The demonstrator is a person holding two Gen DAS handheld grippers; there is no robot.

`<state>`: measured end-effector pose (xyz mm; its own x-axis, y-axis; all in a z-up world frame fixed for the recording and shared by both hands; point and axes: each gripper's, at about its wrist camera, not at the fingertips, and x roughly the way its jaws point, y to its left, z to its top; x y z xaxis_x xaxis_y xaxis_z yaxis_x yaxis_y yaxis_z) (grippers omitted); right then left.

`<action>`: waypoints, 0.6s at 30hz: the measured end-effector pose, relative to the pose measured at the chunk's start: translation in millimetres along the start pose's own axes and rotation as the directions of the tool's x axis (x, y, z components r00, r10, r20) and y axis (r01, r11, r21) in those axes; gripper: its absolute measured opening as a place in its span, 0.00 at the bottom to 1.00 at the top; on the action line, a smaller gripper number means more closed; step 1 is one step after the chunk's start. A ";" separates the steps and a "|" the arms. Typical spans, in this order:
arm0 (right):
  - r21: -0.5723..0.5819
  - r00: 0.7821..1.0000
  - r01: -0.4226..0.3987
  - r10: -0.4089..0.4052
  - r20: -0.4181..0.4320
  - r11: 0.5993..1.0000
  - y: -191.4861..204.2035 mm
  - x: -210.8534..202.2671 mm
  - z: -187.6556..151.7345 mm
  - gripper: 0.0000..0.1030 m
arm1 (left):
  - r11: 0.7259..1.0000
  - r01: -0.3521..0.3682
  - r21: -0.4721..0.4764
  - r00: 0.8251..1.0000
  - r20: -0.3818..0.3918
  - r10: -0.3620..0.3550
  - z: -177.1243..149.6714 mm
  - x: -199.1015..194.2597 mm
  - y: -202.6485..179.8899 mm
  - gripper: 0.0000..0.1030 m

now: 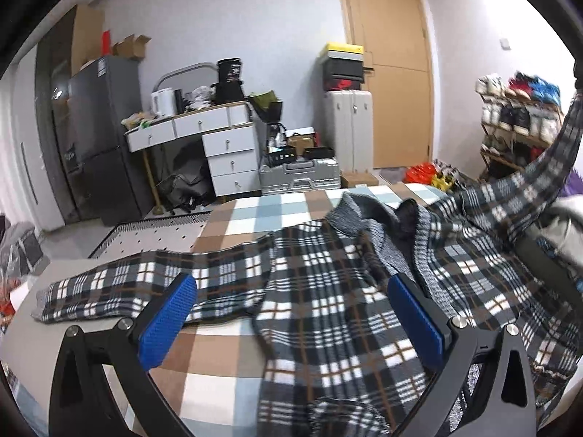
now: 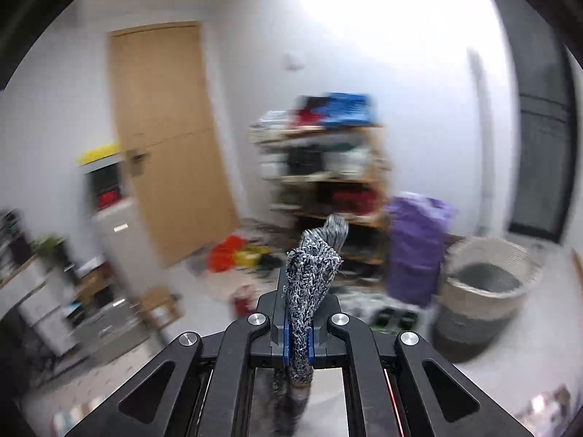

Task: Fold large clothes

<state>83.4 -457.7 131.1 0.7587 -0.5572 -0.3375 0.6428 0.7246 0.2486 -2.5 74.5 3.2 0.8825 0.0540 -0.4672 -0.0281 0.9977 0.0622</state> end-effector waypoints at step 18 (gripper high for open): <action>-0.154 0.601 -0.713 0.483 -0.637 0.685 341.1 -52.6 -346.0 0.06 | 0.971 -0.104 -0.217 0.991 0.060 0.120 -2.5 -17.5 60.1 0.99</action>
<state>226.0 -40.9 -80.5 0.6987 0.2733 -0.6611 -0.1170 0.9554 0.2712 -20.8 133.6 12.8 0.8995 0.1704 -0.4023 -0.2207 0.9719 -0.0820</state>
